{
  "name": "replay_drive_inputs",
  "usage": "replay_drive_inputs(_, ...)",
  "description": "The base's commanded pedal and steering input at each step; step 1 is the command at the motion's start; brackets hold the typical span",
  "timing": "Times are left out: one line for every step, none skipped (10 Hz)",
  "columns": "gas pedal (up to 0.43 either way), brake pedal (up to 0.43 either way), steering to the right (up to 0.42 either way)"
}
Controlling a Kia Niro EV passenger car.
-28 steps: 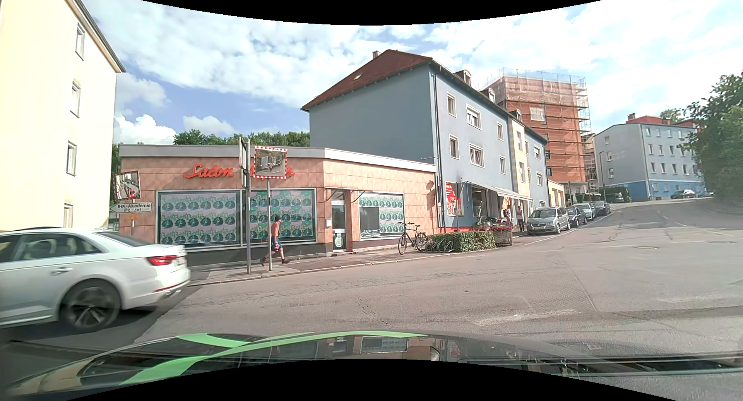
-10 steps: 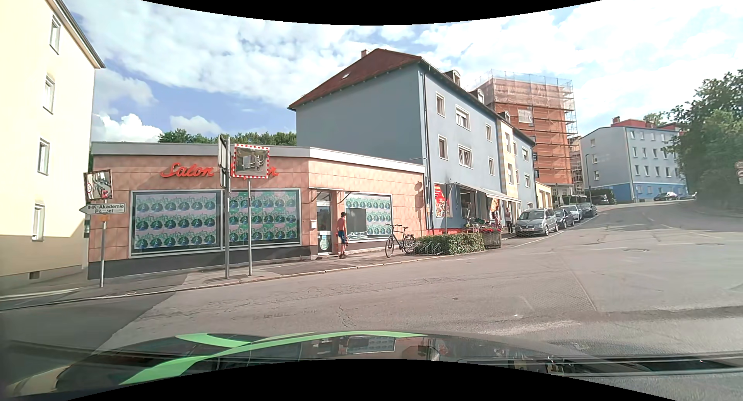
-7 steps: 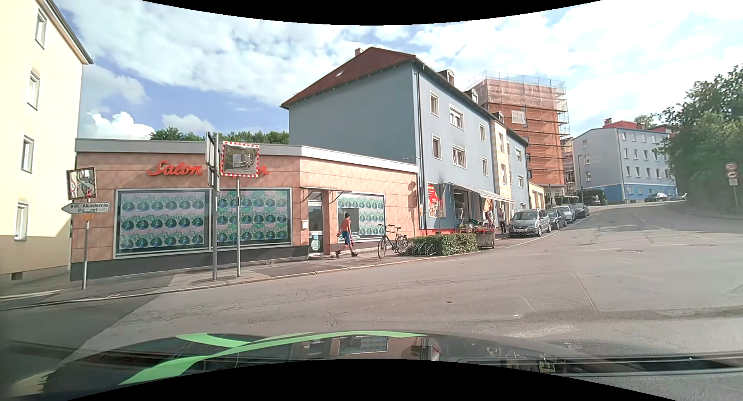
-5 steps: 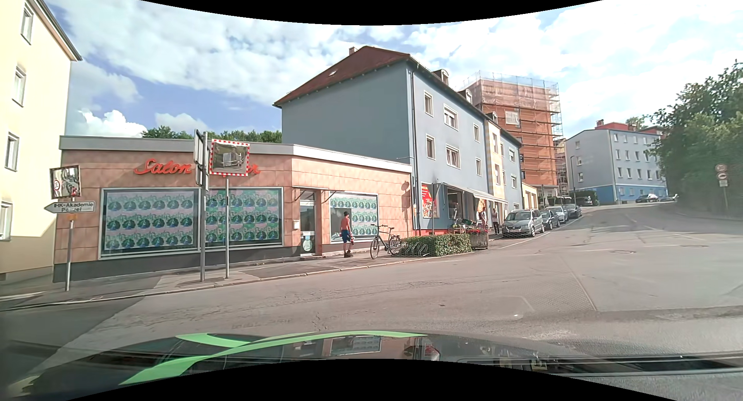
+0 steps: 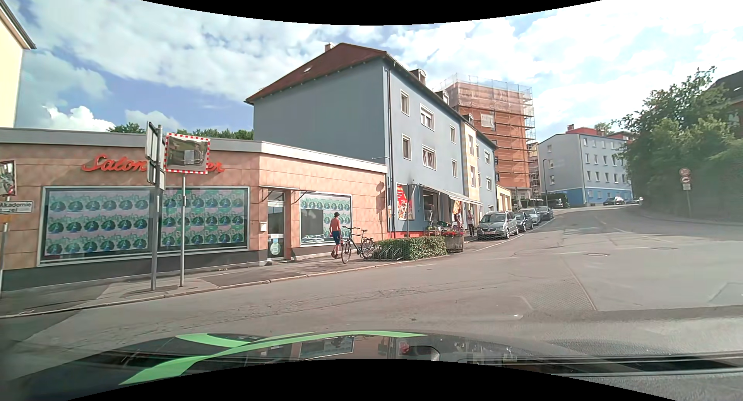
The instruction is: Follow the waypoints while adhering to traffic rules and regulations
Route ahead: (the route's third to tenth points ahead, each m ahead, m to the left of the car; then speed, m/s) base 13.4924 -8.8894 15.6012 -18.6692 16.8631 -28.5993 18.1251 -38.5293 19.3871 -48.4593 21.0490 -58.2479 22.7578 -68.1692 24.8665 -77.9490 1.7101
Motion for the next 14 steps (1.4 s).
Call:
replay_drive_inputs(0.37, 0.0, 0.461)
replay_drive_inputs(0.358, 0.0, 0.471)
replay_drive_inputs(0.358, 0.0, 0.477)
replay_drive_inputs(0.358, 0.0, 0.488)
replay_drive_inputs(0.358, 0.0, 0.5)
replay_drive_inputs(0.358, 0.0, 0.503)
replay_drive_inputs(0.358, 0.0, 0.504)
replay_drive_inputs(0.358, 0.0, 0.504)
replay_drive_inputs(0.358, 0.0, 0.504)
replay_drive_inputs(0.35, 0.0, 0.505)
replay_drive_inputs(0.339, 0.0, 0.506)
replay_drive_inputs(0.331, 0.0, 0.506)
replay_drive_inputs(0.311, 0.0, 0.506)
replay_drive_inputs(0.287, 0.0, 0.506)
